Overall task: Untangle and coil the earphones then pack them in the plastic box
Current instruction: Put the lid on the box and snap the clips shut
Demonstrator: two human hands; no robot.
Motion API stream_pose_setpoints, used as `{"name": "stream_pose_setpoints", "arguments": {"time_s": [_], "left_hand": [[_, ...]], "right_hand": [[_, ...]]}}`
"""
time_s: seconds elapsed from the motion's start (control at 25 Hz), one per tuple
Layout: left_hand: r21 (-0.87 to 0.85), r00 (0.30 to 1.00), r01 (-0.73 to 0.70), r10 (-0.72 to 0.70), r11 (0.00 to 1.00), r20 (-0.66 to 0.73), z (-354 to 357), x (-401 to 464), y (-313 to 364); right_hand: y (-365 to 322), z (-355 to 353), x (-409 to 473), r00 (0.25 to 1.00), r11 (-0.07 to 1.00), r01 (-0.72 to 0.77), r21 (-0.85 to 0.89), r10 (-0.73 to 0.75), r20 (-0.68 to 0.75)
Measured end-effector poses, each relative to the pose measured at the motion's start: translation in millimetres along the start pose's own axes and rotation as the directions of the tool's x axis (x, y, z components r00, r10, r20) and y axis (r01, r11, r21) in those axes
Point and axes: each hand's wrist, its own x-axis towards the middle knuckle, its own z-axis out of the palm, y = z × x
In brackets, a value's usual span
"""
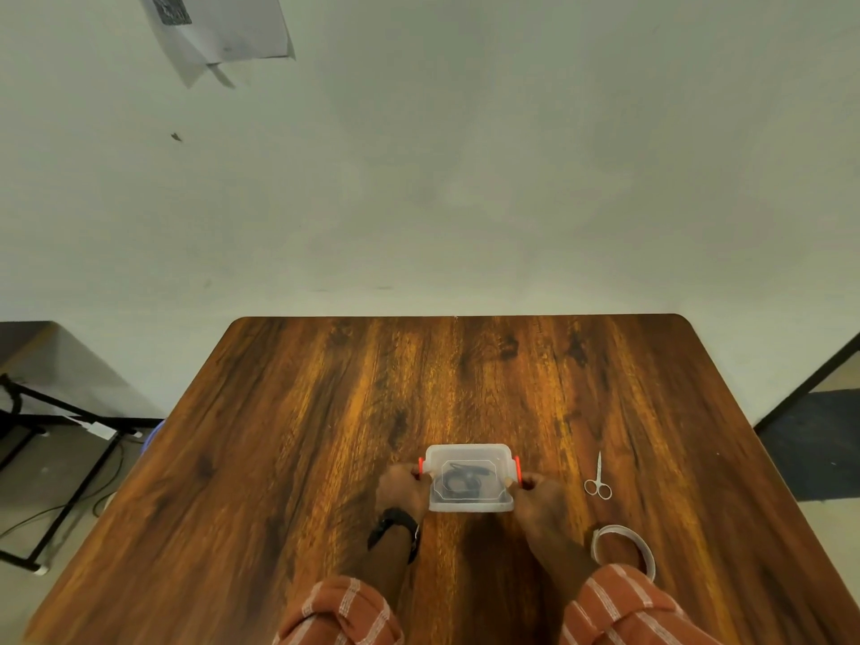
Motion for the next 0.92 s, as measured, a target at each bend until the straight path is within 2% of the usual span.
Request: {"name": "stream_pose_setpoints", "arguments": {"time_s": [0.36,0.6,0.76,0.92], "left_hand": [[-0.104,0.999,-0.044,0.043,0.994,-0.017,-1.6,1.5,-9.3],[-0.002,0.997,-0.08,0.08,0.997,0.004,-2.0,2.0,-10.4],[0.115,0.996,-0.078,0.083,0.99,-0.035,-1.4,-1.2,-1.6],[0.074,0.996,-0.063,0.067,0.995,-0.054,2.4,-4.9,-2.8]], "right_hand": [[4.8,-1.9,1.7,0.998,0.998,0.061,-0.02,-0.061,0.008],[4.9,0.7,6.1,0.991,0.976,0.134,-0.17,-0.137,-0.001],[7.7,0.7,6.8,0.969,0.908,0.239,-0.344,-0.248,0.018],[13.1,-19.1,9.9,0.948,0.883,0.312,-0.35,-0.315,0.051]]}}
